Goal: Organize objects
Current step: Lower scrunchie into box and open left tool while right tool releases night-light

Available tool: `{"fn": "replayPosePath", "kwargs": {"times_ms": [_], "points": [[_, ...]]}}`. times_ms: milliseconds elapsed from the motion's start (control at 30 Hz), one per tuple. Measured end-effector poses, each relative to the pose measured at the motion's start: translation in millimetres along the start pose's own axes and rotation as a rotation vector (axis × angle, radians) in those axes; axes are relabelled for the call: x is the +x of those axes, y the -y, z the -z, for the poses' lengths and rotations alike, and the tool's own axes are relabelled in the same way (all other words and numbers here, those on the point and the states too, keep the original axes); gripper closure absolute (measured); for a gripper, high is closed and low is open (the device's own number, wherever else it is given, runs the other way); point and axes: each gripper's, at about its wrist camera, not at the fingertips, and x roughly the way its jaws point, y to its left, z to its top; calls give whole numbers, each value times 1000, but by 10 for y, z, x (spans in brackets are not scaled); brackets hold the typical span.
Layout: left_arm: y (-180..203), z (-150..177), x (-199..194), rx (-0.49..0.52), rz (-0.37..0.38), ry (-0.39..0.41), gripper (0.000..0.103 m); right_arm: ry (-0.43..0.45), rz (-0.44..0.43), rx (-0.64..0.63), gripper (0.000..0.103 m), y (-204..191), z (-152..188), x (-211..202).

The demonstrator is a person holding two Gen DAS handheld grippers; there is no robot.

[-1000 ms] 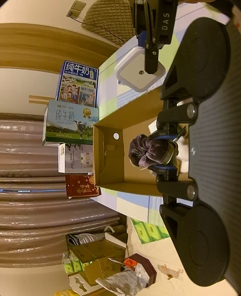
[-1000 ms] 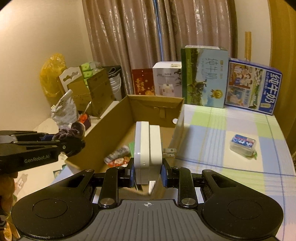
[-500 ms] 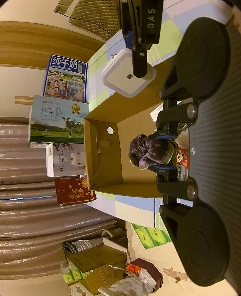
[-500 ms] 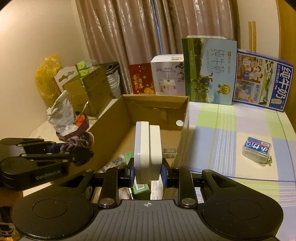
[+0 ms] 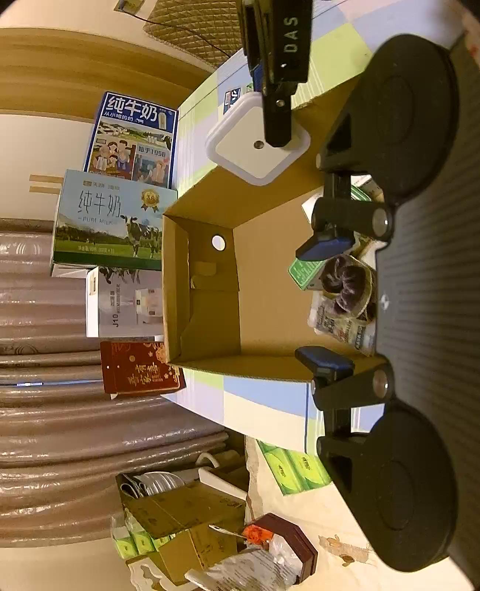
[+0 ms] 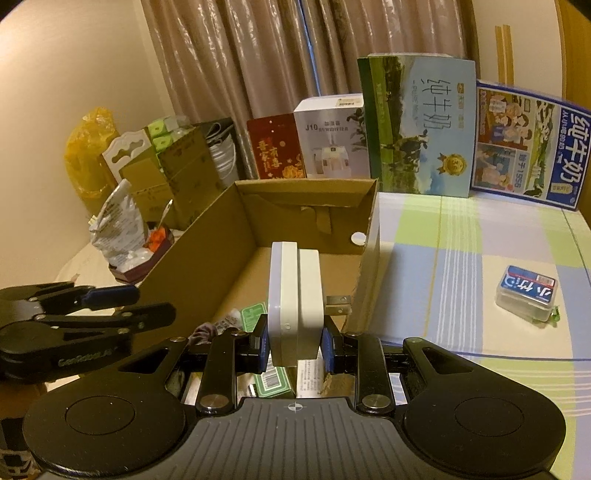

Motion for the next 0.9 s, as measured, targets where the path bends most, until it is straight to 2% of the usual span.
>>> {"fn": "replayPosePath", "kwargs": {"times_ms": [267,333,433,600,733,900], "points": [[-27,37,-43,-16,2,5,57,13,-16,-20,78,-67,-52,98],[-35,45,-47,-20,-3,6,51,44,-31,-35,77,-80,-69,100],[-41,69,-104,-23,-9,17,45,72,-36,-31,47,-66,-70,42],[-21,93,-240,-39,-10,30,42,85,-23,-18,44,-6,0,-168],[57,129,-395,-55,-2,42,34,84,13,16,35,77,154,-407],[205,174,-611,-71,16,49,30,84,51,65,28,159,364,-736]]}}
